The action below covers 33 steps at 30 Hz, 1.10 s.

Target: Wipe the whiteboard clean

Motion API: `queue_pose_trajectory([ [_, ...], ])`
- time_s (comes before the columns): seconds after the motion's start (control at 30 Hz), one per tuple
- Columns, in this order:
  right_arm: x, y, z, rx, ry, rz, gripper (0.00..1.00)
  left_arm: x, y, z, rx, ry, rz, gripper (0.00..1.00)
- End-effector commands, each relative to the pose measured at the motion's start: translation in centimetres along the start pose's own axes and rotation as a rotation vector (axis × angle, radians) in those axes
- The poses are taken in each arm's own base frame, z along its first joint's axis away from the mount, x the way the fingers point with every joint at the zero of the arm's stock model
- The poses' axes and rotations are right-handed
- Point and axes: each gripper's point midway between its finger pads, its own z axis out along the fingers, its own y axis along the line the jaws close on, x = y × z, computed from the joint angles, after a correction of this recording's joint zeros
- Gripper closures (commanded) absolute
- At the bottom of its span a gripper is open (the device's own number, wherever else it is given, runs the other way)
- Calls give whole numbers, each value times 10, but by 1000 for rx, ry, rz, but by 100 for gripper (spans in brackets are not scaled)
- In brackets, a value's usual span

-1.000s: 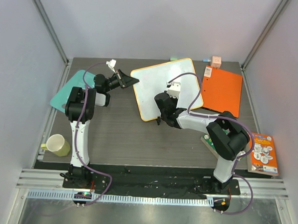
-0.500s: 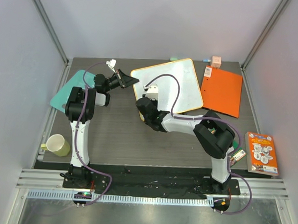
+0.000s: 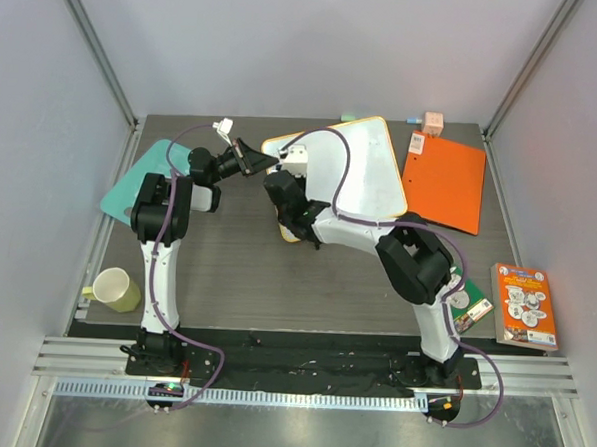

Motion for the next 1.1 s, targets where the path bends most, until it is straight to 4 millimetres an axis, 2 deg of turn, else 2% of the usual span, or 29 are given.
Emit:
queue_pose_trajectory([
  [0.0, -31, -39, 23, 104, -44, 20, 99, 0, -40, 4, 175, 14, 280, 100],
  [0.13, -42, -76, 41, 172, -49, 32, 99, 1, -40, 5, 177, 15, 280, 100],
  [0.23, -51, -95, 52, 196, -54, 26, 99, 0, -40, 4, 176, 14, 282, 100],
  [0.27, -57, -112, 59, 229, -64, 19, 99, 0, -40, 4, 176, 14, 283, 100],
  [0.33, -67, -127, 67, 249, -80, 18, 99, 0, -40, 4, 175, 13, 282, 100],
  [0.37, -75, -144, 73, 271, -87, 31, 99, 0, -40, 4, 175, 13, 282, 100],
  [0.47, -87, -168, 80, 301, -92, 41, 99, 0, -40, 4, 176, 14, 282, 100],
  [0.5, -92, -182, 84, 326, -98, 45, 99, 0, -40, 4, 176, 14, 283, 100],
  [0.7, -108, -226, 86, 422, -122, 39, 99, 1, -41, 5, 177, 15, 283, 100],
  [0.83, -111, -243, 90, 447, -126, 48, 99, 1, -40, 5, 177, 15, 283, 100],
  [1.03, -121, -251, 96, 470, -161, 26, 99, 2, -41, 6, 180, 18, 284, 100],
  [1.07, -128, -251, 96, 483, -177, 28, 99, 3, -41, 6, 180, 20, 282, 100],
])
